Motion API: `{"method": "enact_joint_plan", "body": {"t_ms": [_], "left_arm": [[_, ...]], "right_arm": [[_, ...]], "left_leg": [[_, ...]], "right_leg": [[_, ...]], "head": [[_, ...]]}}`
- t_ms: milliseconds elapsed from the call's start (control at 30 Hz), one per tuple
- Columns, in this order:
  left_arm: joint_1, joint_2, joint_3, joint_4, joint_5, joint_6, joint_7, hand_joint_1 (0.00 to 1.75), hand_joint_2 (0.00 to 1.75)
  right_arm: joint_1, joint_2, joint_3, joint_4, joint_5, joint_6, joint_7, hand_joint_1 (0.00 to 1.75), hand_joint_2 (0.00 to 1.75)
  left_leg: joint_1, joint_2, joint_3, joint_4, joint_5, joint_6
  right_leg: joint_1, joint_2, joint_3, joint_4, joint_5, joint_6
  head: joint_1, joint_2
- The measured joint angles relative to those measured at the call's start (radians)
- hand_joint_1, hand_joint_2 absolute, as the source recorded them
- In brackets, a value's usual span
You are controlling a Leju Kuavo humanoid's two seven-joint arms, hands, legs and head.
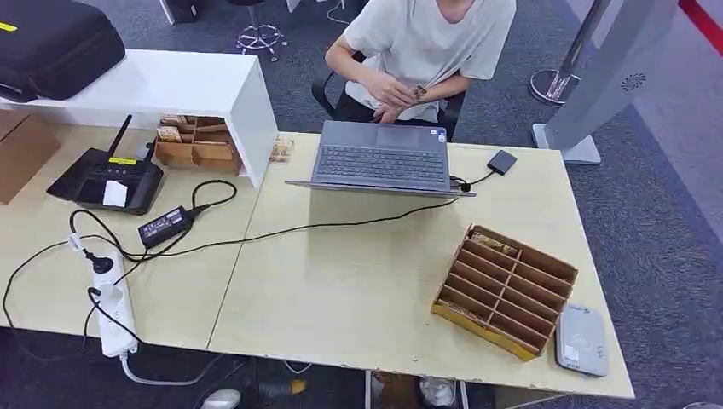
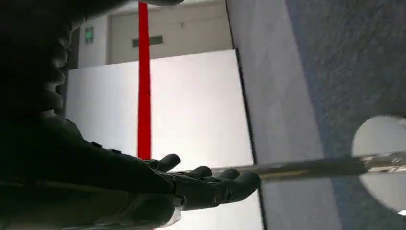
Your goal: Pass the card to the sensor for recognition and then transmit it.
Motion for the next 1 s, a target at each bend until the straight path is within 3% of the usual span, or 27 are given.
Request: {"method": "enact_joint_plan", "body": {"t_ms": [333, 700, 1000], "left_arm": [[-0.011, 0.000, 0.008, 0.010, -0.001, 0.009, 0.013, 0.00, 1.75], [-0.010, -0.011, 0.016, 0.013, 0.010, -0.037, 0.050, 0.00, 1.75], [-0.008, 0.002, 0.036, 0.018, 0.021, -0.058, 0.080, 0.00, 1.75]], "right_arm": [[0.119, 0.174, -0.053, 0.016, -0.033, 0.016, -0.036, 0.00, 1.75], [0.160, 0.276, -0.069, 0.020, -0.035, 0.018, -0.093, 0.00, 1.75], [0.172, 0.330, -0.077, 0.024, -0.032, 0.080, -0.112, 0.00, 1.75]], "left_leg": [[0.000, 0.001, 0.002, -0.001, -0.001, -0.002], [0.000, 0.001, 0.002, -0.001, -0.001, -0.002], [0.000, 0.001, 0.003, -0.001, -0.001, -0.002]], "right_leg": [[0.000, 0.001, 0.000, 0.002, -0.002, -0.003], [0.000, 0.001, 0.001, 0.002, -0.002, -0.003], [0.000, 0.001, 0.001, 0.002, -0.003, -0.004]], "head": [[0.001, 0.000], [0.000, 0.000], [0.001, 0.000]]}}
